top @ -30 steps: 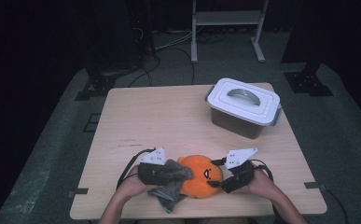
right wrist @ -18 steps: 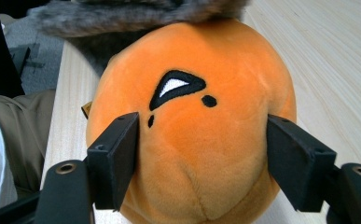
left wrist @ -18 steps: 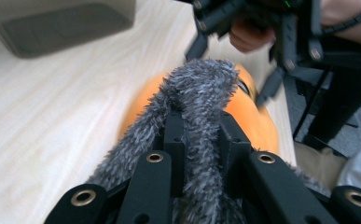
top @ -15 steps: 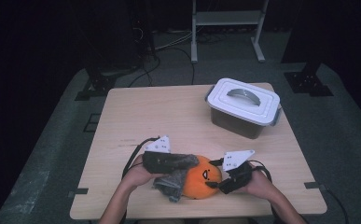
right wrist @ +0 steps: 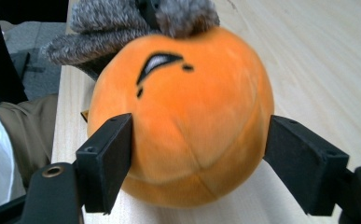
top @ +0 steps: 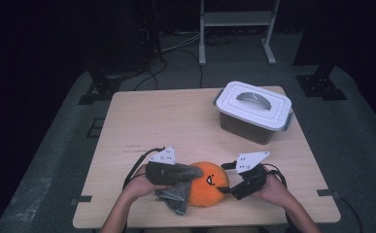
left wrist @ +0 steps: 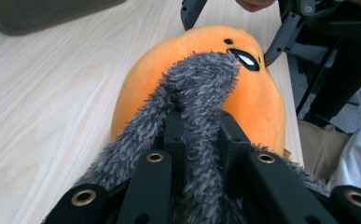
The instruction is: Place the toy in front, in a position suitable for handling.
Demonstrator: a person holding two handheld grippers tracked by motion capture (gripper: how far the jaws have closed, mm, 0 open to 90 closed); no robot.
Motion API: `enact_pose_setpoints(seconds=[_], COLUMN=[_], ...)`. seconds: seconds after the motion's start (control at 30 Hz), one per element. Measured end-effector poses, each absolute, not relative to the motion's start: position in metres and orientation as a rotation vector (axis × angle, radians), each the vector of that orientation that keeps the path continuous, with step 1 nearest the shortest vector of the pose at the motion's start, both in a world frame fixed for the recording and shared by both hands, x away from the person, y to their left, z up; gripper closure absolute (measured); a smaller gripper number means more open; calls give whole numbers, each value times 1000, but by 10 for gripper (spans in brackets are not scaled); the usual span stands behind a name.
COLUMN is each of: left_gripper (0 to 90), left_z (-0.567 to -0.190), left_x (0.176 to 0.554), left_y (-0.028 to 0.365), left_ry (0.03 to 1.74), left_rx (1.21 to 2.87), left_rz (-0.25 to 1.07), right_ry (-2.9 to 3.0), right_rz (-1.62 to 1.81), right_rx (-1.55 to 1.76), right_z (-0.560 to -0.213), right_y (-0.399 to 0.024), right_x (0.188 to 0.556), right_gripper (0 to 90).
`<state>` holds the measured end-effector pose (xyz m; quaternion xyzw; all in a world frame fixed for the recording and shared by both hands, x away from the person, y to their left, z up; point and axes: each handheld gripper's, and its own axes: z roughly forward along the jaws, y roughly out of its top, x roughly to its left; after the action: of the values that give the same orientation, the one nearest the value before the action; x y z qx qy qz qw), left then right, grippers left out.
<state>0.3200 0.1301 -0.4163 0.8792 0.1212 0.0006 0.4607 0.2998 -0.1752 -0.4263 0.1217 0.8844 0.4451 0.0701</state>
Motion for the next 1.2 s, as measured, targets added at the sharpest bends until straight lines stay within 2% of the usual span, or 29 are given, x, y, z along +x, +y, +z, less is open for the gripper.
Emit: enact_pose_setpoints(seconds=[0.1, 0.13, 0.2, 0.5, 0.77, 0.93, 1.2], left_gripper=[770, 770, 769, 770, 770, 770, 767], left_z=[-416, -416, -412, -406, -421, -420, -400], left_x=[321, 321, 323, 329, 330, 329, 317], left_y=[132, 133, 131, 119, 147, 150, 122], left_ry=[299, 304, 310, 287, 380, 391, 262], left_rx=[2167, 2162, 2138, 2148, 2121, 2118, 2099], left_rz=[0, -1, -9, 8, 7, 7, 10], right_ry=[2677, 2675, 2678, 2692, 2706, 2692, 2670], right_rz=[1352, 1353, 1338, 1303, 1319, 1304, 1344], right_rx=[374, 356, 357, 400, 428, 426, 531], right_z=[-430, -432, -432, -435, -436, -434, -432], right_y=[-173, -170, -169, -171, -176, -172, -165], right_x=[300, 299, 299, 298, 303, 301, 305], right_gripper=[245, 307, 342, 359, 374, 389, 412])
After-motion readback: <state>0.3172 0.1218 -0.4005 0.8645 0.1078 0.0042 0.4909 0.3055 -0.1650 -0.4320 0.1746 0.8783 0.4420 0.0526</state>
